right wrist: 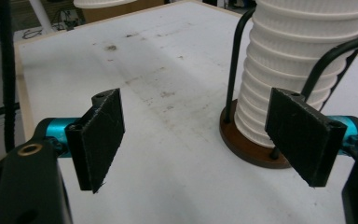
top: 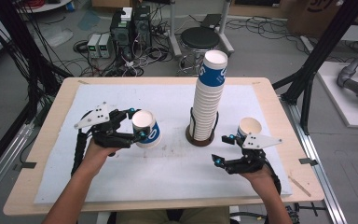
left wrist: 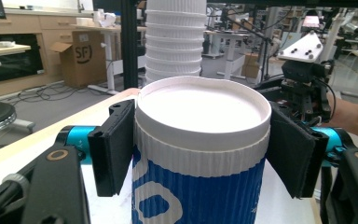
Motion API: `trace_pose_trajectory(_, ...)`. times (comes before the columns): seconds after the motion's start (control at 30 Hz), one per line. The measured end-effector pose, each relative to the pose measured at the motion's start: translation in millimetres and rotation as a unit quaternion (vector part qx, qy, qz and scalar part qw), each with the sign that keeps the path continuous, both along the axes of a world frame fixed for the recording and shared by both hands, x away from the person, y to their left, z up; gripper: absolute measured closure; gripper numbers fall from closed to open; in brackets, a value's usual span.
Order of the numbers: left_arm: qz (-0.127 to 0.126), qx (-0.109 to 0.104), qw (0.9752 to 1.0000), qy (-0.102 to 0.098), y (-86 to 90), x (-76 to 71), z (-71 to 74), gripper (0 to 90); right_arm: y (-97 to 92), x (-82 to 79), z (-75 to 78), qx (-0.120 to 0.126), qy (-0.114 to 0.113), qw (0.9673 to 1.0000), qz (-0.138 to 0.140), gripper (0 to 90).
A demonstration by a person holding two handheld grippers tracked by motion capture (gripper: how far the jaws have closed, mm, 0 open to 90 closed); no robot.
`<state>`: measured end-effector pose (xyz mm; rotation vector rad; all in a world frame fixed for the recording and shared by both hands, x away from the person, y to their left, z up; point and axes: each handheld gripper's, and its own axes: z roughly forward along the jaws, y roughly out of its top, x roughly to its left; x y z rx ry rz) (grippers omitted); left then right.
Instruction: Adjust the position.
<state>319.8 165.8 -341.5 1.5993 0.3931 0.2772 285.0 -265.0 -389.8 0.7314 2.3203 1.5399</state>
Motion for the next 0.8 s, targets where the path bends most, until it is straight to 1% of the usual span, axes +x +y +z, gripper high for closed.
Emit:
trace_pose_trajectory(0.1, -0.002, 0.000, 1.0000, 0.001, -2.2, 0.4, -2.0, 29.6, 3.5, 1.5, -0.7, 0.006, 0.012, 0.9998, 0.013, 20.2)
trace_pose_trajectory(0.2, -0.006, 0.000, 1.0000, 0.005, -3.9, 0.1, -4.7, 29.6, 7.2, 1.9, -2.5, 0.013, 0.017, 0.9995, 0.025, 20.2)
trace_pose_trajectory(0.33, -0.016, -0.001, 0.9998, 0.009, -7.6, -1.8, -8.6, 29.6, 12.0, 0.0, -2.5, 0.012, 0.022, 0.9987, 0.044, 20.3)
trace_pose_trajectory(0.4, -0.022, 0.000, 0.9997, 0.009, -10.2, -3.0, -11.3, 29.6, 15.2, -0.4, -1.9, 0.011, 0.014, 0.9987, 0.048, 20.3)
trace_pose_trajectory(0.47, -0.028, 0.001, 0.9996, 0.009, -13.4, -4.6, -14.4, 29.6, 19.1, -1.1, -1.4, 0.011, 0.011, 0.9984, 0.054, 20.2)
trace_pose_trajectory(0.5, -0.032, 0.005, 0.9994, 0.010, -14.9, -5.1, -15.6, 29.6, 21.3, -2.2, -1.3, 0.010, 0.014, 0.9983, 0.056, 20.2)
trace_pose_trajectory(0.53, -0.035, 0.009, 0.9993, 0.011, -16.4, -5.7, -16.3, 29.6, 23.7, -2.1, -1.4, 0.009, 0.011, 0.9982, 0.059, 20.2)
trace_pose_trajectory(0.6, -0.044, 0.008, 0.9990, 0.011, -18.7, -7.4, -17.8, 29.6, 29.1, -3.0, -1.7, 0.009, 0.012, 0.9976, 0.068, 20.2)
trace_pose_trajectory(0.63, -0.046, 0.007, 0.9988, 0.013, -19.7, -8.5, -18.4, 29.6, 31.9, -2.6, -1.7, 0.009, 0.007, 0.9973, 0.072, 20.2)
trace_pose_trajectory(0.67, -0.049, 0.011, 0.9987, 0.011, -20.7, -9.3, -19.3, 29.6, 34.9, -2.6, -1.5, 0.010, 0.008, 0.9970, 0.076, 20.2)
trace_pose_trajectory(0.8, -0.063, 0.013, 0.9978, 0.011, -22.9, -12.0, -20.7, 29.6, 48.4, -0.2, -0.5, 0.016, 0.007, 0.9954, 0.094, 20.2)
